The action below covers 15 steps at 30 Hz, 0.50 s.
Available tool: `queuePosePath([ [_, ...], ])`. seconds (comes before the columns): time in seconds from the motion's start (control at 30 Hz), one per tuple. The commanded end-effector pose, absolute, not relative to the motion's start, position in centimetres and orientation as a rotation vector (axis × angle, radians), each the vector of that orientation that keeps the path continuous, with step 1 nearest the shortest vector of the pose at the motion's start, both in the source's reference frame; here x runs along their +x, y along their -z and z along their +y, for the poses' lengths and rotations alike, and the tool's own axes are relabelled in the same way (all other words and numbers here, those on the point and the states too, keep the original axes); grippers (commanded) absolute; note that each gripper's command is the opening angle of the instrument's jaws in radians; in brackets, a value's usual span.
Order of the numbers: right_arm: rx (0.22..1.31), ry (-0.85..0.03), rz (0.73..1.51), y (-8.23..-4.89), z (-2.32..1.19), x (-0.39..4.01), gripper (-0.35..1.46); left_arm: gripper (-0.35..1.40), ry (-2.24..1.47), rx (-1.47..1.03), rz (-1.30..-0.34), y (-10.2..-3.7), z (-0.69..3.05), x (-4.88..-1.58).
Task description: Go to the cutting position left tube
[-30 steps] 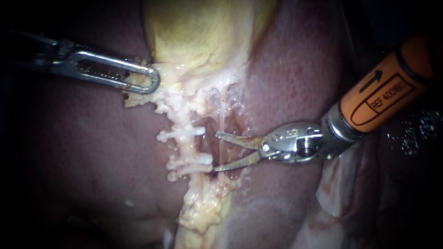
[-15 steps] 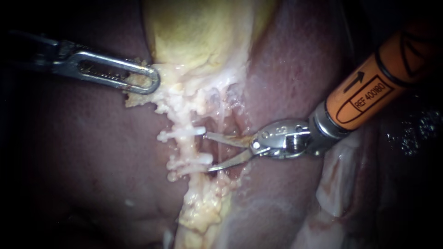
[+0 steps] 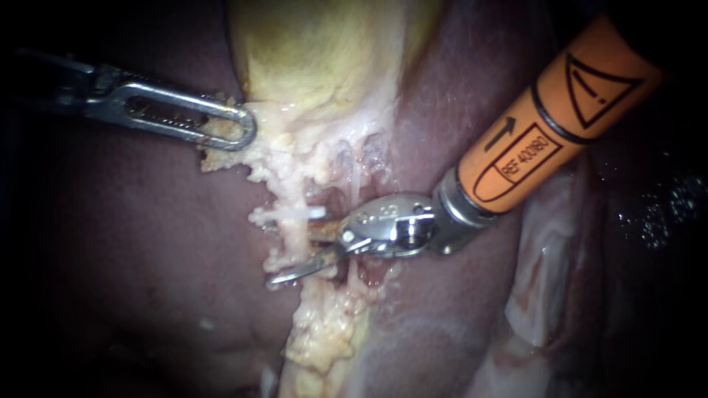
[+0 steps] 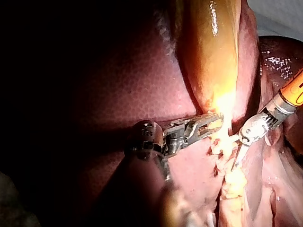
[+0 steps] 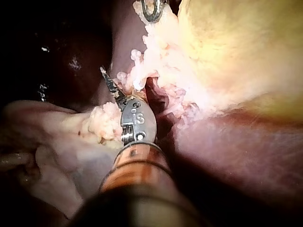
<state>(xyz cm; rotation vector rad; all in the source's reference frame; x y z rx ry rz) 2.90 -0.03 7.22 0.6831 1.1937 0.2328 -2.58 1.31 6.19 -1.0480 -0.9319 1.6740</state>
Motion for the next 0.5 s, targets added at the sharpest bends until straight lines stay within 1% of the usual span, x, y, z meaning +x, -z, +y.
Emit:
queuePosePath([
  [0.03,0.691,-0.25,1.198,-7.21,-0.03,2.94,1.38,-0.35,-1.674,-1.048,-0.931,-6.19,1.31,-2.58],
  [0.1,0.7,-0.28,1.203,-7.2,-0.02,3.03,1.38,-0.35,-1.674,-1.048,-0.931,-6.19,1.31,-2.59],
  [0.23,0.714,-0.326,1.19,-7.19,-0.02,3.14,1.4,-0.35,-1.673,-1.048,-0.93,-6.2,1.31,-2.59],
  [0.5,0.747,-0.384,1.182,-7.07,-0.05,3.19,1.43,-0.35,-1.674,-1.048,-0.928,-6.2,1.3,-2.61],
])
